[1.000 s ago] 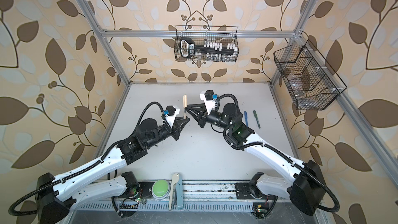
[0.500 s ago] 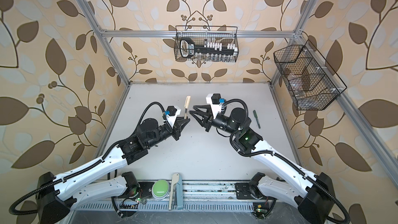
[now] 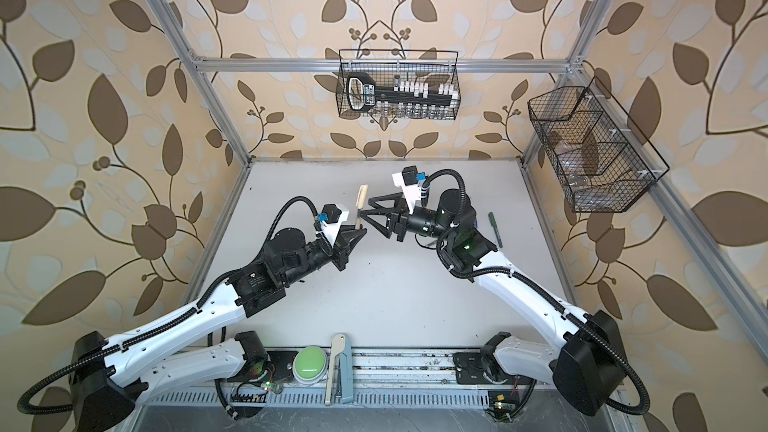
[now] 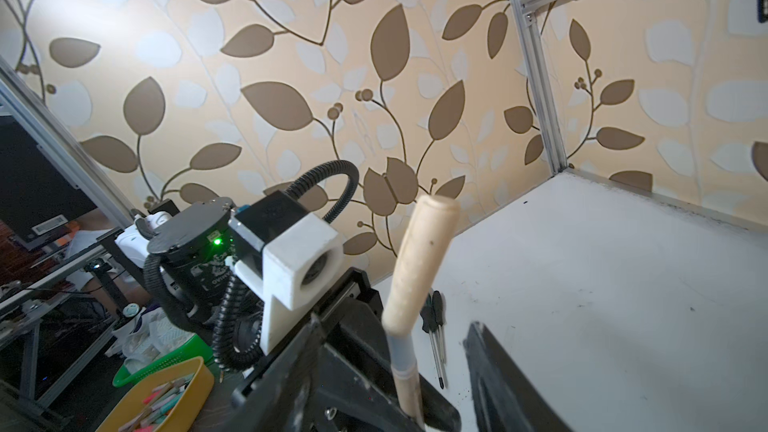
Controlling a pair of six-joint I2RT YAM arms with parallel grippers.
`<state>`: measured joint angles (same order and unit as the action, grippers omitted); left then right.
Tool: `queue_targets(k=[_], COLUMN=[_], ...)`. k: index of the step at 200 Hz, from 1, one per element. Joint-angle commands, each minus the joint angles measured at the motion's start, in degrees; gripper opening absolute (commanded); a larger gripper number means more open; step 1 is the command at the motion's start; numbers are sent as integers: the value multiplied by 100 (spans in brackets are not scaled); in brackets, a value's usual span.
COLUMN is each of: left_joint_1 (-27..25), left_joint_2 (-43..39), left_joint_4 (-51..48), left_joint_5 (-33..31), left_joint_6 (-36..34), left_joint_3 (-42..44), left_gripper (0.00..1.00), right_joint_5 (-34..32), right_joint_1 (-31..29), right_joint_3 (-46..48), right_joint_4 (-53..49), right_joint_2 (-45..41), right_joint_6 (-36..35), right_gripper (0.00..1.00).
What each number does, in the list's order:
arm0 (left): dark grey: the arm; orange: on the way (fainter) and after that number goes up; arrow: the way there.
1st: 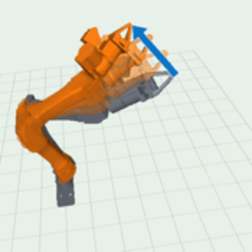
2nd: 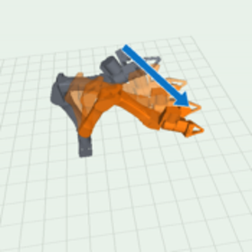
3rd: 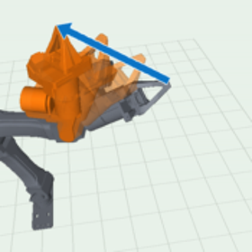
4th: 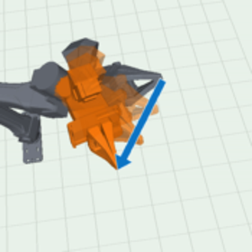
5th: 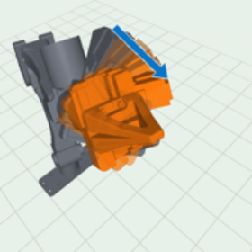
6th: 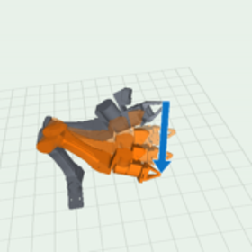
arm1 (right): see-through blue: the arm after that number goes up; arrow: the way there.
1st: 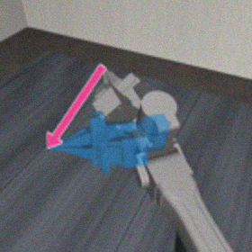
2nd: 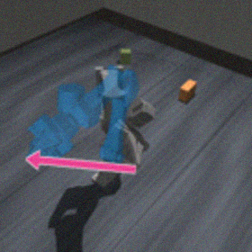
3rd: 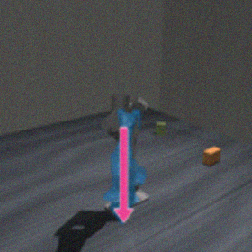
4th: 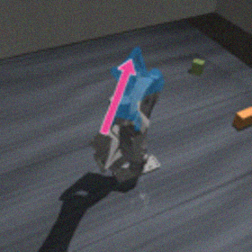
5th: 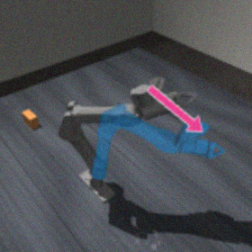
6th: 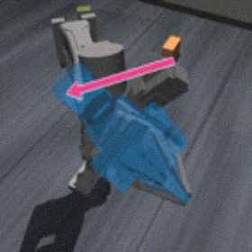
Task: Insert the pens into the pen caps
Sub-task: 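Open the right gripper and draw it back from the capped pen, then press the beige cap down onto the pen with the right gripper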
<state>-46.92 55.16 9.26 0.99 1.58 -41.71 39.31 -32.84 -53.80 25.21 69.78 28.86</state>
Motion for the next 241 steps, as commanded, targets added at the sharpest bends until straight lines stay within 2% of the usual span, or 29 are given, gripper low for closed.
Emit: queue_targets(k=[1, 57, 100, 182, 224, 241], left_joint_1=[-35, -37, -37, -37, -37, -37], left_joint_2=[-66, -84, -75, -64, -29, -7], left_joint_4=[252, 270, 270, 274, 287, 270], left_joint_5=[-67, -28, -19, -16, -9, -15], left_joint_6=[-71, -43, -35, -37, -35, -35], left_joint_3=[-206, -188, -176, -172, -179, -197], left_gripper=[0, 0, 0, 0, 0, 0], right_joint_5=[459, 404, 474, 604, 616, 631], right_joint_1=[65, 176, 217, 265, 276, 268], right_joint_3=[-297, -718, -946, -1071, -1082, -1081], right_joint_4=[420, 17, -45, -68, -110, -120], right_joint_2=[98, 433, 638, 755, 783, 774], right_joint_6=[272, 260, 320, 366, 366, 352], right_gripper=[58, 58, 54, 41, 28, 20])
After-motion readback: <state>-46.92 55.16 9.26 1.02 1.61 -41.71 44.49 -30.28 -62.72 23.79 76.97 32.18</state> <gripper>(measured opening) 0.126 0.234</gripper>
